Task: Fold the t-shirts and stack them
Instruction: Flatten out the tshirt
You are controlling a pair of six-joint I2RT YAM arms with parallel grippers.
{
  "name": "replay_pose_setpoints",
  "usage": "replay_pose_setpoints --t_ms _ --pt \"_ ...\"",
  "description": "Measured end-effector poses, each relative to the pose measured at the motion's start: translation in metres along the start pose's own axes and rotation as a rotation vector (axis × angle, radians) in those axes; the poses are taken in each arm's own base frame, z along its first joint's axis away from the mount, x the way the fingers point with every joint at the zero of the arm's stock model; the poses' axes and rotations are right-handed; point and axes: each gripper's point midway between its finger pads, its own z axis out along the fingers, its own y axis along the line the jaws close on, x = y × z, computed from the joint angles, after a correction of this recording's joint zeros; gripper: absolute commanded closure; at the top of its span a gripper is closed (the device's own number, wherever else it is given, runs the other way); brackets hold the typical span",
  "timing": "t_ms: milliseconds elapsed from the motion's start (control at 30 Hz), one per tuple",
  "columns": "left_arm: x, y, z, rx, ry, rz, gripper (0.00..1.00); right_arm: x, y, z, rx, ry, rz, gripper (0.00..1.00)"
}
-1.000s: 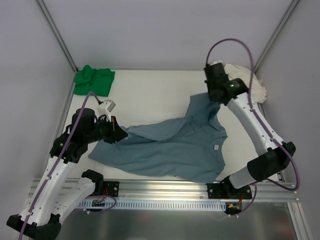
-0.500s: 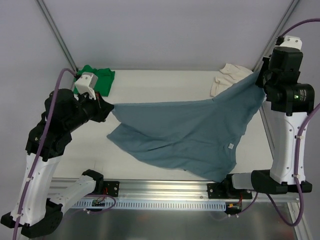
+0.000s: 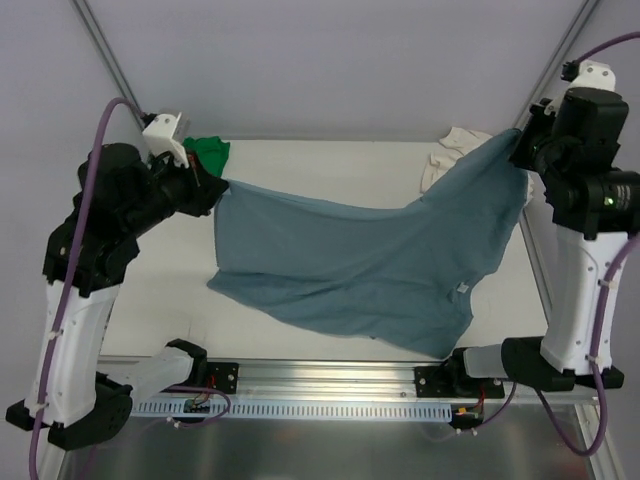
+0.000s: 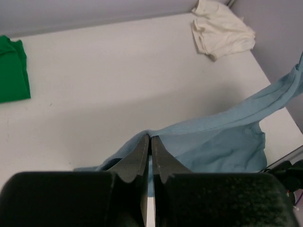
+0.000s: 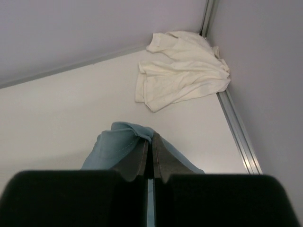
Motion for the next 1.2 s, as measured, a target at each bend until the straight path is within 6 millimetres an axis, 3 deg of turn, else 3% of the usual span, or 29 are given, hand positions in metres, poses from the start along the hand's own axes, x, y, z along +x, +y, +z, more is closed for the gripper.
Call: replay_pose_setpoints --t_ms 133,267,400,500,633,733,833,933,1000,1100,1200 --pt "0.013 0.007 0.042 -0.012 0.098 -0.012 1.00 0.021 0.016 0.052 -0.018 0.115 -0.011 0.99" --pt "0.025 0.021 0.105 -0.036 0.208 -0.003 1.00 0.038 0.033 0.123 -0.034 0.227 0.007 0.99" --pt "0.009 0.029 0.169 -0.041 0.236 0.038 1.00 0.034 0.048 0.188 -0.072 0.232 0.076 1.00" --pt "-0.023 0.030 0.202 -0.035 0.169 0.067 1.00 0.036 0.040 0.206 -0.070 0.239 0.126 1.00" --pt "-0.041 0.030 0.192 -0.042 0.114 0.077 1.00 0.016 0.031 0.198 -0.087 0.182 0.172 0.99" --pt "-0.062 0.020 0.159 -0.032 0.042 0.082 1.00 -0.013 0.029 0.167 -0.115 0.097 0.195 0.99" --pt "-0.094 0.003 0.102 -0.007 -0.084 0.080 1.00 -0.054 0.032 0.112 -0.170 -0.040 0.218 1.00" --pt "-0.123 -0.018 0.026 0.038 -0.239 0.079 1.00 -0.094 0.031 0.028 -0.237 -0.213 0.236 0.99" --pt "-0.135 -0.033 -0.029 0.076 -0.343 0.075 1.00 -0.110 0.027 -0.038 -0.278 -0.328 0.244 1.00" --pt "-0.137 -0.051 -0.112 0.134 -0.488 0.069 1.00 -0.117 0.018 -0.134 -0.330 -0.487 0.251 0.99" --pt "-0.132 -0.062 -0.175 0.172 -0.593 0.062 1.00 -0.115 0.008 -0.214 -0.367 -0.627 0.255 0.99"
